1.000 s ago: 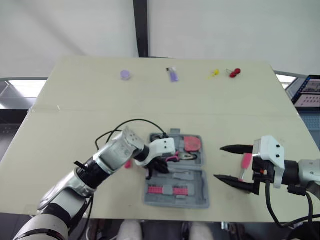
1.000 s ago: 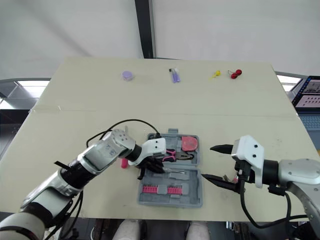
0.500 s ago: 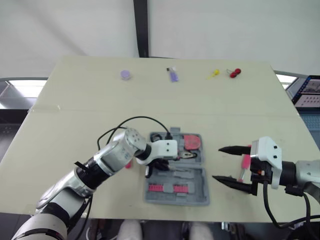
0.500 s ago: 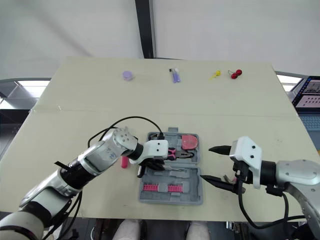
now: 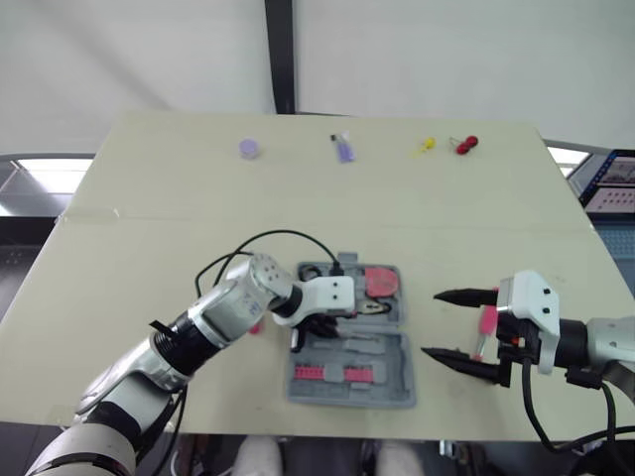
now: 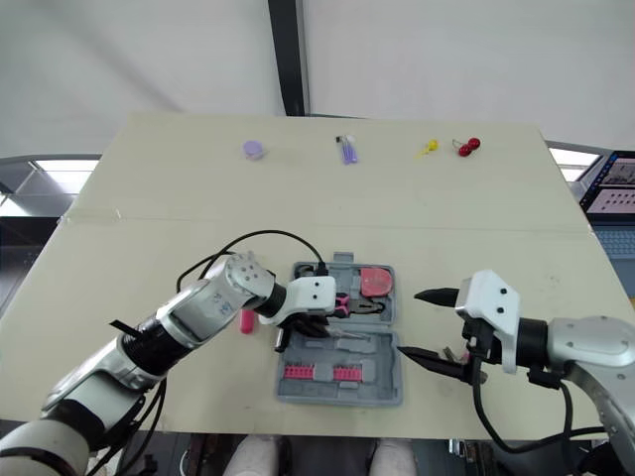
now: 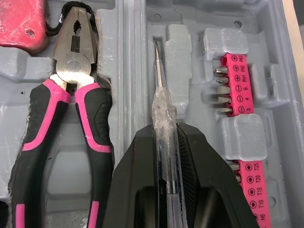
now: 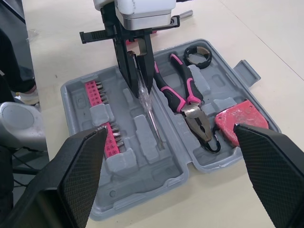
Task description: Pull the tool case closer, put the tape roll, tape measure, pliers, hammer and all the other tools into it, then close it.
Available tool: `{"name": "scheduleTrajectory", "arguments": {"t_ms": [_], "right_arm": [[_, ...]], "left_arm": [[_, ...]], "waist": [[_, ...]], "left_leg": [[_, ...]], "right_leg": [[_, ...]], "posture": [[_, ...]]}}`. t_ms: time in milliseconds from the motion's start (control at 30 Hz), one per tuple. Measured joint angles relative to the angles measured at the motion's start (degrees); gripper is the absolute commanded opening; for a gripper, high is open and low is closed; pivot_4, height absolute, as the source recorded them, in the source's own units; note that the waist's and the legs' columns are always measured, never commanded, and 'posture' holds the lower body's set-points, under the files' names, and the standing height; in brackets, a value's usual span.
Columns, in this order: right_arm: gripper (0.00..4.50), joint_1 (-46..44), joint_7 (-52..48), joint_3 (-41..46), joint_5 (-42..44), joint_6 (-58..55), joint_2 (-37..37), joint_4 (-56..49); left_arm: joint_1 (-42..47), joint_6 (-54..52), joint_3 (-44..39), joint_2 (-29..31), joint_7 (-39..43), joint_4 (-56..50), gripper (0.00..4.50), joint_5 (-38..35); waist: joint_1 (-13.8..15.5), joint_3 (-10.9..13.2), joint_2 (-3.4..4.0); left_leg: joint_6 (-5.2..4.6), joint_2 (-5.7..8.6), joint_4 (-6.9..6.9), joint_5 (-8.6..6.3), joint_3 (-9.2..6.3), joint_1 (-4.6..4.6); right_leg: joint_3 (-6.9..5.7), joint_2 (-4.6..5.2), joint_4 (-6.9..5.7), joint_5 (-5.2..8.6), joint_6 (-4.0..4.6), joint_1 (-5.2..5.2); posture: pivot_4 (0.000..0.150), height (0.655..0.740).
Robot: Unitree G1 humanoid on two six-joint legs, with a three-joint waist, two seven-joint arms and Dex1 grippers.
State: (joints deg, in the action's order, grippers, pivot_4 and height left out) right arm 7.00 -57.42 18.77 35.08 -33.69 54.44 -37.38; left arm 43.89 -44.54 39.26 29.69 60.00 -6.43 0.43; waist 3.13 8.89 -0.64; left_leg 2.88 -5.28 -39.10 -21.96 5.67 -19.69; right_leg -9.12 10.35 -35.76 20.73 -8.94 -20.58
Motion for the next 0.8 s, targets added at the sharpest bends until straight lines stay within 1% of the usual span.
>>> {"name": "scheduleTrajectory", "arguments": {"t_ms": [800], "right_arm": [[4.50, -0.04, -0.01, 0.00, -0.23, 0.00, 0.01, 0.01]], "left_arm": [[-0.83, 2.61, 0.38, -0.11, 0.02, -0.06, 0.09, 2.25]], "waist": [[0.00, 0.00, 0.00]], "left_leg": [[0.00, 0.00, -0.02, 0.00, 0.00, 0.00]], "right_leg": [[0.00, 0.00, -0.01, 0.00, 0.00, 0.00]], "posture": [[0.150, 0.7400]]}}
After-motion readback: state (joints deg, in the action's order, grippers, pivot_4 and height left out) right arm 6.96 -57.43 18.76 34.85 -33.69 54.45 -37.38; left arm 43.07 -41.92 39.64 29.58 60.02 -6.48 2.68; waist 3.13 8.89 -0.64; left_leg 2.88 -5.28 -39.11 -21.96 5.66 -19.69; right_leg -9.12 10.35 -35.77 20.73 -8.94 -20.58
